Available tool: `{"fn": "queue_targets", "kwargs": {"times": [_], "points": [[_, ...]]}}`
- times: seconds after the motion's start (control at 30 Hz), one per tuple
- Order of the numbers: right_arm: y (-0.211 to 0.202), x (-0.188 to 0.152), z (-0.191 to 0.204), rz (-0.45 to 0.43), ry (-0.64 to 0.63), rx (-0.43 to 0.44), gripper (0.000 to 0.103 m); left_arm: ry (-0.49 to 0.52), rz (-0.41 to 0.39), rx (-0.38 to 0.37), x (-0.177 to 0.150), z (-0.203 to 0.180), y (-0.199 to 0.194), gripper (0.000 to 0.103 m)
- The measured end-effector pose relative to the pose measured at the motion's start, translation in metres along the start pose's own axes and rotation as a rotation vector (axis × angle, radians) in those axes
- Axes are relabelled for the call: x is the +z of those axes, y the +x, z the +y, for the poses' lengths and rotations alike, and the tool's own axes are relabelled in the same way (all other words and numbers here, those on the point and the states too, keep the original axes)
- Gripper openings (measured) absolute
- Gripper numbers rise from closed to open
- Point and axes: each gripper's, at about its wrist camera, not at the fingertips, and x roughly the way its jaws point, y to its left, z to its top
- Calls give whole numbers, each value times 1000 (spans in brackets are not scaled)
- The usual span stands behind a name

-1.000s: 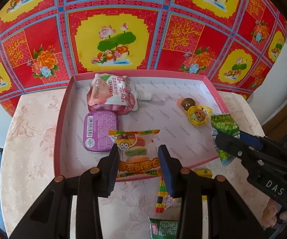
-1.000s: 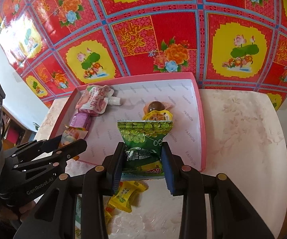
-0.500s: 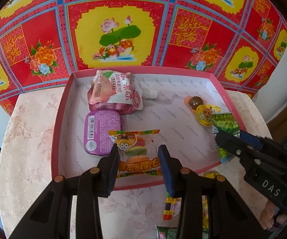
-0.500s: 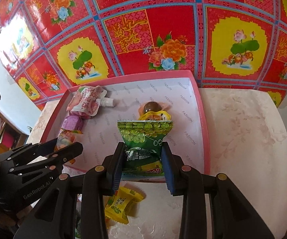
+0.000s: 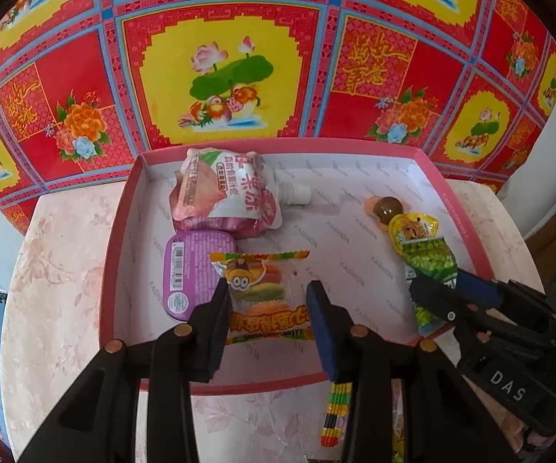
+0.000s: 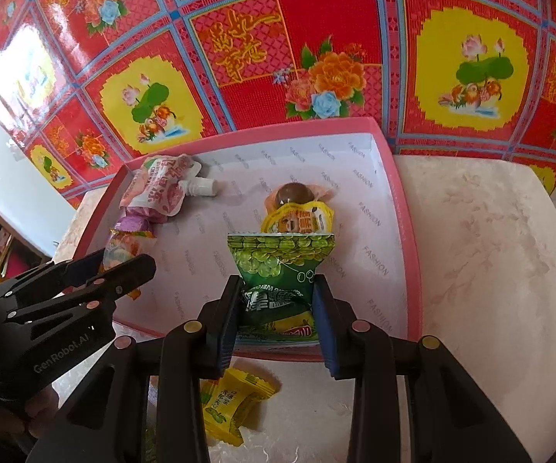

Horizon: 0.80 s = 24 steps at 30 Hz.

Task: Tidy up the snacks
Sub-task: 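Open the left gripper on the cartoon bag while the right releases the green pea bag in the tray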

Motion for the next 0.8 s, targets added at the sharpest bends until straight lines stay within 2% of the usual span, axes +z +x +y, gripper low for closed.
{"fn": "queue_targets", "kwargs": {"times": [0.27,0.47,0.63,0.8], "points": [[1,-1,5,-8,-21,-25,37,14,-8,1,3,-3,5,41],[1,-1,5,-4,-14,-12,38,11,3,-13,2,-1,3,41],[-9,-4,12,-24,-40,15,43,3,12,-30,0,-2,-3,51],[-24,-2,20,-59,-67,19,46,11,-8,-25,-2,-3,-18,54]]}}
